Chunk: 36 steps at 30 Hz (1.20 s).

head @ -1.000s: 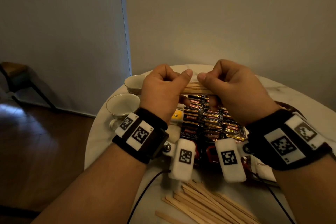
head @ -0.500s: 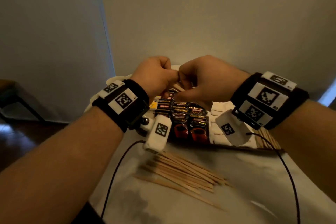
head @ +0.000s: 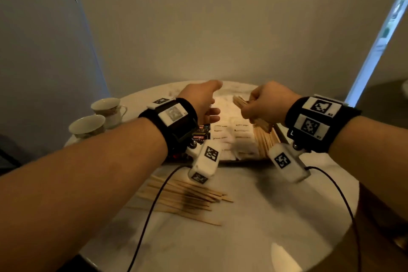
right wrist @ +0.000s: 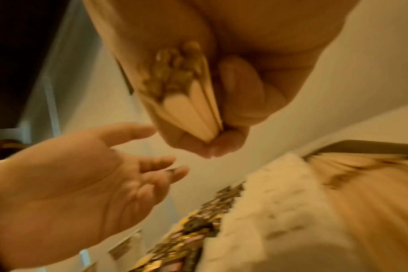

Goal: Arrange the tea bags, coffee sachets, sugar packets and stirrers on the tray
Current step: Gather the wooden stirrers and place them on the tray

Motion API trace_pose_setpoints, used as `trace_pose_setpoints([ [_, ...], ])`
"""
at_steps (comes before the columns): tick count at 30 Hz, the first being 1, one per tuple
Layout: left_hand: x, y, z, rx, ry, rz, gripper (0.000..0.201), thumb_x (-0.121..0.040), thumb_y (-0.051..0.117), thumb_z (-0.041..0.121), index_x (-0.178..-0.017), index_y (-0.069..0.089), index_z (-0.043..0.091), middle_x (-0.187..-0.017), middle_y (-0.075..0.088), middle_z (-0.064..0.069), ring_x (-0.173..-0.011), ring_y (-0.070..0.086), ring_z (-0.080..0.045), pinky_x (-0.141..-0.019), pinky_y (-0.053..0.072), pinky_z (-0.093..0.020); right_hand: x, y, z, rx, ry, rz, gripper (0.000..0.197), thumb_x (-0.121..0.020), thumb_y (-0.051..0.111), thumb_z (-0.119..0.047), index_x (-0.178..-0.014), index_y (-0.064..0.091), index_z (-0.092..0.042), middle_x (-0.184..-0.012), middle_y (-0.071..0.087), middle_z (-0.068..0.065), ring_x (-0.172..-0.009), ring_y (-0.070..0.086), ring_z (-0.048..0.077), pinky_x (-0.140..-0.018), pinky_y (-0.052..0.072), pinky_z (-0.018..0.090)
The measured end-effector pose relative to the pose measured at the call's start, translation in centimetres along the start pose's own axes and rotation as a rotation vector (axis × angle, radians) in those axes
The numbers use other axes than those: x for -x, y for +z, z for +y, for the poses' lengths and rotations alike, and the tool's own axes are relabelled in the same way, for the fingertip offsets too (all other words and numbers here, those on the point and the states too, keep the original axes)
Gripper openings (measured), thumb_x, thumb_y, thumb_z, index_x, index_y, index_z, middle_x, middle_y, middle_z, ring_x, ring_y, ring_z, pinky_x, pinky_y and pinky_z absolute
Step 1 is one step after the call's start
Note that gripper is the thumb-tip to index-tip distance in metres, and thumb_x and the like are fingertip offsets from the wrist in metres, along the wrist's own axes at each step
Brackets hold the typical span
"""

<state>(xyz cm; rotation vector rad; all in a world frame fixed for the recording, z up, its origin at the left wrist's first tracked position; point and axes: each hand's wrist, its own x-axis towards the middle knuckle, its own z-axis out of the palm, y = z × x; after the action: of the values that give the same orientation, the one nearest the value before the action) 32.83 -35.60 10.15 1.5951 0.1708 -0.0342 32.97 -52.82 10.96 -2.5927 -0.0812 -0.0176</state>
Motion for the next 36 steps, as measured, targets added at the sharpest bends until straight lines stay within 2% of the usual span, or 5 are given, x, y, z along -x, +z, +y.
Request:
trace_pose_setpoints([
  [4,0.1,2.6,-0.6,-0.352,0.017,-0.126,0.027,-0.096,0.070,0.017,-0.119,0.063,0.004,-0.106,0.066,-0.012,-0.082,0.070,-0.021,-0.071,0.064,-0.036,-0.9,0.3,5.3,0.027,0.236,-0.039,0.024,-0.085,0.078,-0.036,-0.093,0.073,-0.014,-0.089,0.075,0.008,-0.082,0.073,0.023,-0.081,0.063,0.040],
  [12,0.4,7.1,-1.5,-0.733,0.034,-0.333,0.018,-0.093,0.071,0.005,-0.110,0.068,0.011,-0.107,0.073,-0.012,-0.092,0.073,-0.019,-0.080,0.064,-0.036,-2.4,2.0,6.9,0.143,0.293,-0.075,0.042,-0.085,0.075,-0.050,-0.106,0.068,-0.015,-0.091,0.072,0.005,-0.083,0.070,0.020,-0.067,0.055,0.029],
  [21,-0.8,8.2,-3.1,-1.048,0.166,-0.352,0.039,-0.081,0.085,0.020,-0.118,0.073,0.020,-0.111,0.071,0.000,-0.101,0.067,-0.019,-0.089,0.060,-0.037,-2.8,1.7,7.7,0.186,0.293,-0.126,0.039,-0.087,0.075,-0.049,-0.102,0.067,-0.015,-0.084,0.073,0.005,-0.072,0.072,0.018,-0.062,0.058,0.027],
  [30,-1.1,9.1,-4.1,-1.153,0.185,-0.448,0.059,-0.078,0.087,0.042,-0.131,0.067,0.025,-0.116,0.069,0.005,-0.102,0.065,-0.014,-0.086,0.057,-0.030,-2.0,0.8,8.6,0.173,0.243,-0.149,0.015,-0.092,0.072,-0.025,-0.104,0.067,-0.017,-0.092,0.074,0.007,-0.083,0.076,0.022,-0.082,0.064,0.039],
  [36,-1.2,9.5,-4.5,-1.215,0.213,-0.455,0.061,-0.079,0.086,0.040,-0.133,0.064,0.025,-0.116,0.068,0.004,-0.103,0.065,-0.015,-0.080,0.055,-0.026,-1.6,1.0,8.5,0.232,0.188,-0.188,0.021,-0.094,0.071,-0.017,-0.115,0.070,-0.015,-0.111,0.069,0.007,-0.101,0.070,0.023,-0.093,0.059,0.038],
])
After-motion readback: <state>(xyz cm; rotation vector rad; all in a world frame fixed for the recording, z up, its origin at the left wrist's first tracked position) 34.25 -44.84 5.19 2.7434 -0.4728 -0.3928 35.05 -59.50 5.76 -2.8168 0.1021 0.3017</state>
